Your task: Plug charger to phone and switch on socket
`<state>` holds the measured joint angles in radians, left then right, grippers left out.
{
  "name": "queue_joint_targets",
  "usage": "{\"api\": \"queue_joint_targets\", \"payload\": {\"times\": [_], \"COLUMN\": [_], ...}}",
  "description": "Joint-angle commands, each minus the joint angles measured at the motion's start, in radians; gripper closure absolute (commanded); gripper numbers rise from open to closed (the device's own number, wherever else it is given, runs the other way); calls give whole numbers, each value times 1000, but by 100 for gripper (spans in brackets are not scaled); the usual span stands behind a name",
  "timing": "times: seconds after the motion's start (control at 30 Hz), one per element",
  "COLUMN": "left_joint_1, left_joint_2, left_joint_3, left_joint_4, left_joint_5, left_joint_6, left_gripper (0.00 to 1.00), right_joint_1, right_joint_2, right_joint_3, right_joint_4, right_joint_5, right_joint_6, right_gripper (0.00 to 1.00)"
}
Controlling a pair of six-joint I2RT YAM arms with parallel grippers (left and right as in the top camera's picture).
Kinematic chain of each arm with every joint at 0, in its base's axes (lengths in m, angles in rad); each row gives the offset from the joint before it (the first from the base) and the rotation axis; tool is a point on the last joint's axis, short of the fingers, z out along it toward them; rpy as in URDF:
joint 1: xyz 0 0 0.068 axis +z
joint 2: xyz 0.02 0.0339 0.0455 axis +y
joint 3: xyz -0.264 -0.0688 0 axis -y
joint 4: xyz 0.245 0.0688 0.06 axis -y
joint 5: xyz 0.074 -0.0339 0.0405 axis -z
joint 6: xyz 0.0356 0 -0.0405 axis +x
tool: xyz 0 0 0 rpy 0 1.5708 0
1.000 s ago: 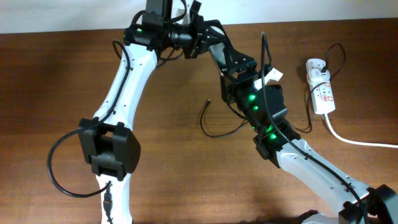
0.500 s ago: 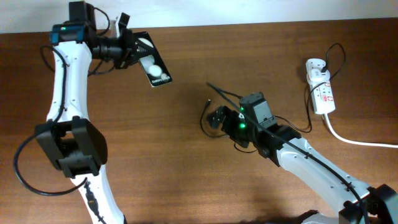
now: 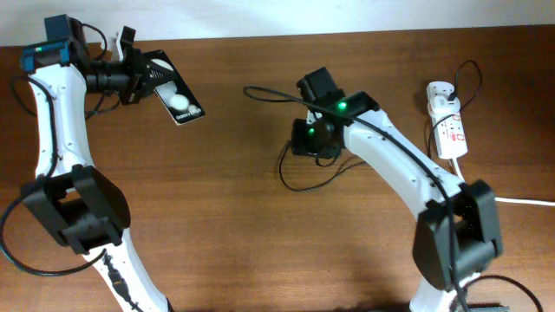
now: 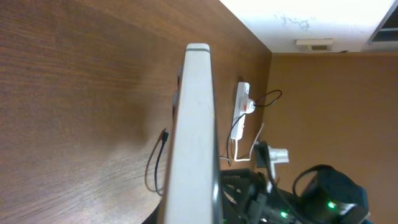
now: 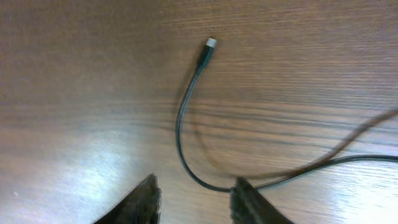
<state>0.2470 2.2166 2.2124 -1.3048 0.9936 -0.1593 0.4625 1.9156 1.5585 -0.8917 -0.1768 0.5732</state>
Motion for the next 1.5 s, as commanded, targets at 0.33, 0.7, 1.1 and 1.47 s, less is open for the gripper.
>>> {"api": "queue_joint_targets", "payload": {"times": [0.33,0.7,1.1,1.47], "left_joint_1": [-47,-48,-48,-83], "left_joint_2": [-6,-6,-6,-6], "left_joint_3": [12,12,12,12], "left_joint_4": [-16,-17,-18,-32], "left_joint_5": [26,26,27,32], "left_joint_6": [31,31,31,35], "left_gripper": [100,100,100,100], "right_joint_1": [41,41,-25,-136], "right_joint_2": [218,322,271,-267], "right_joint_3": [39,39,43,34], "right_joint_4": [209,253,276,65], "right_joint_5": [4,13,-270,-520], "right_joint_6": [177,218,-207,-465], "right_gripper": [70,72,96,96]}}
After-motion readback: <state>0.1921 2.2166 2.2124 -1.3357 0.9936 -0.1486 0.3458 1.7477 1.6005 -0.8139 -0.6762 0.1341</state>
